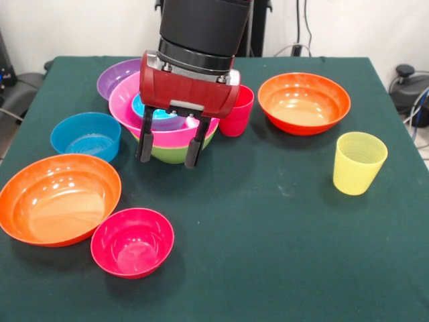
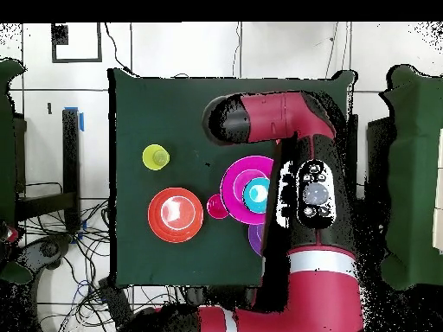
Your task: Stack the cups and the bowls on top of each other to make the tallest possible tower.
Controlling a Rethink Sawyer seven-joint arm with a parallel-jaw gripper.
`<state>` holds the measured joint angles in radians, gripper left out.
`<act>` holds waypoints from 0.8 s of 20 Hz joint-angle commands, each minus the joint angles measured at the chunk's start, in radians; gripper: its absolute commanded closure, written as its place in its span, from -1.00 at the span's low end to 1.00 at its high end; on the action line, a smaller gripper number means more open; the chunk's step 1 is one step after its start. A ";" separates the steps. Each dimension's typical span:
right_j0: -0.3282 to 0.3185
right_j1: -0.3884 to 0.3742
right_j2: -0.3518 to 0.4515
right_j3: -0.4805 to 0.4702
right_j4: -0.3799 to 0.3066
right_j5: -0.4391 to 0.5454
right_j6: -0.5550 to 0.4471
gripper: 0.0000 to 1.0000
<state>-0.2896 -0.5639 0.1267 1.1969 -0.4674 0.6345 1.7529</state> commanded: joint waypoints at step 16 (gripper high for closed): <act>-0.035 0.050 0.025 0.077 -0.067 -0.023 -0.067 -1.00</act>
<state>-0.3122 -0.5672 0.1205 1.1968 -0.4701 0.6345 1.7529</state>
